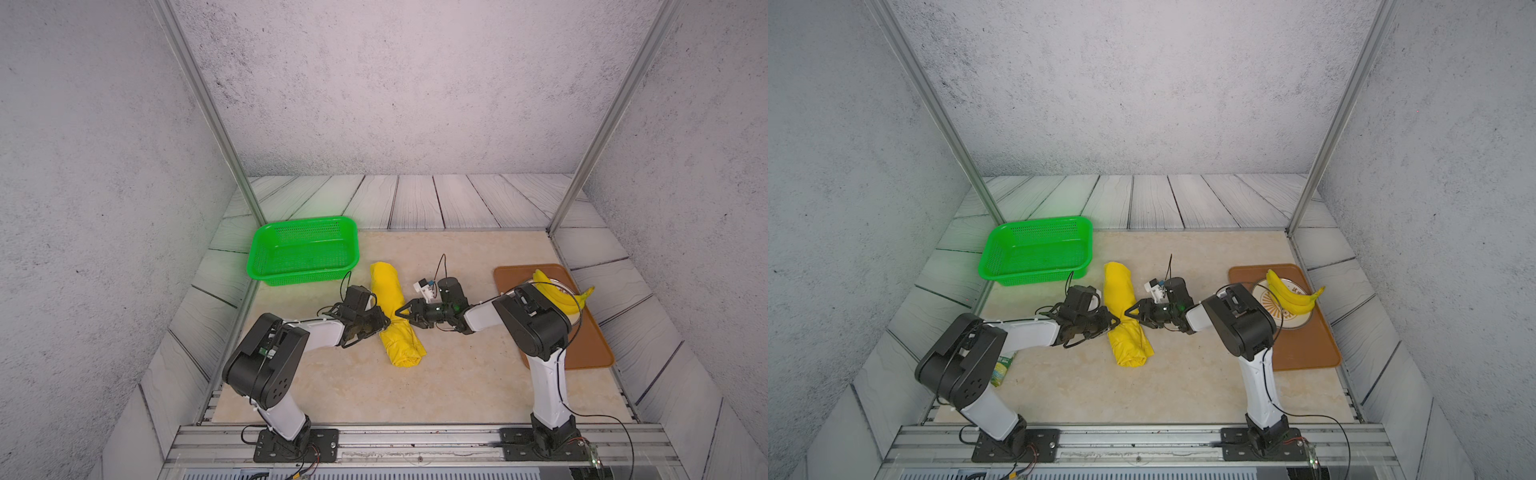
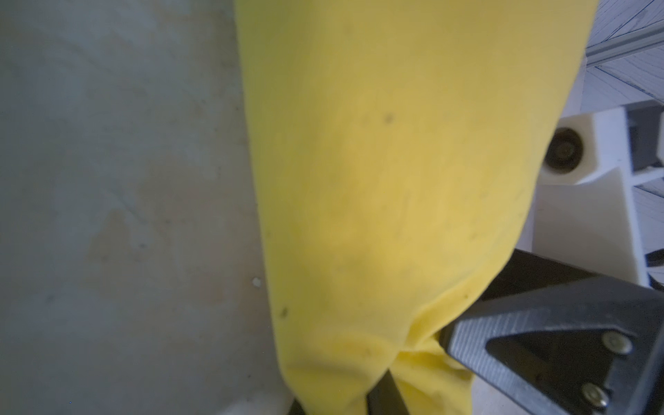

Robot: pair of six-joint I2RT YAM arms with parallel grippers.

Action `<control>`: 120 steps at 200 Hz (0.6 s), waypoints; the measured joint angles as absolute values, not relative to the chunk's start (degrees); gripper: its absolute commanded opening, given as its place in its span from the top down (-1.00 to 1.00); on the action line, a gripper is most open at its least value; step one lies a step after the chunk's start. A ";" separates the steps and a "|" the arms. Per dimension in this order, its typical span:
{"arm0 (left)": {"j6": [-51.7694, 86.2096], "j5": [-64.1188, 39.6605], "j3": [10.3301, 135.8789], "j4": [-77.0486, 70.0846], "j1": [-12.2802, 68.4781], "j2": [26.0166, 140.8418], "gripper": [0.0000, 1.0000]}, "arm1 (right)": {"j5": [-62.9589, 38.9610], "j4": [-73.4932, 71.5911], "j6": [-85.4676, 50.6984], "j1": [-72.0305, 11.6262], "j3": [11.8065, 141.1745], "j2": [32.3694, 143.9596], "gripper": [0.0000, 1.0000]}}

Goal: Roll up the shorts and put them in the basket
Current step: Pick up the shorts from the center of the board.

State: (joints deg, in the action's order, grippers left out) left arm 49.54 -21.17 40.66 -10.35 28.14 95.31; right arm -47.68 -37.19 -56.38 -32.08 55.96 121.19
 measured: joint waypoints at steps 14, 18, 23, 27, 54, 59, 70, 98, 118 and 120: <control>49.54 -21.02 40.73 -10.00 28.14 95.29 1.00 | -47.59 -37.52 -57.32 -32.01 55.96 121.67 0.81; 49.54 -20.95 40.73 -9.89 28.14 95.29 1.00 | -47.66 -37.65 -57.93 -31.99 55.96 121.80 0.89; 49.54 -20.86 40.73 -9.69 28.14 95.29 1.00 | -47.81 -38.24 -58.35 -31.99 55.96 121.89 0.96; 49.54 -20.78 40.73 -9.58 28.14 95.24 1.00 | -47.97 -38.57 -58.61 -31.97 55.96 121.95 1.00; 49.47 -19.86 40.75 -7.97 28.14 94.17 0.66 | -48.64 -41.19 -61.14 -32.12 55.81 122.78 1.00; 49.32 -19.64 40.75 -7.35 28.14 93.76 0.45 | -48.77 -41.67 -61.41 -32.21 55.64 122.83 1.00; 49.12 -18.98 40.73 -5.21 28.21 92.47 0.04 | -49.12 -43.20 -62.08 -32.53 54.98 122.80 1.00; 48.25 -15.84 39.99 2.94 28.27 85.95 -0.42 | -49.89 -48.18 -63.81 -32.56 53.25 122.78 1.00; 47.70 -13.21 39.83 6.79 27.70 79.05 -0.62 | -50.04 -50.54 -64.62 -32.10 52.12 122.76 1.00; 47.37 -13.04 39.81 6.87 27.64 78.43 -0.62 | -50.04 -50.70 -64.69 -32.05 52.03 122.76 1.00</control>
State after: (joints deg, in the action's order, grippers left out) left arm 47.37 -13.04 39.81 6.87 27.64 78.43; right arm -50.04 -50.70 -64.69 -32.05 52.03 122.76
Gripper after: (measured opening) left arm 0.787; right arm 0.093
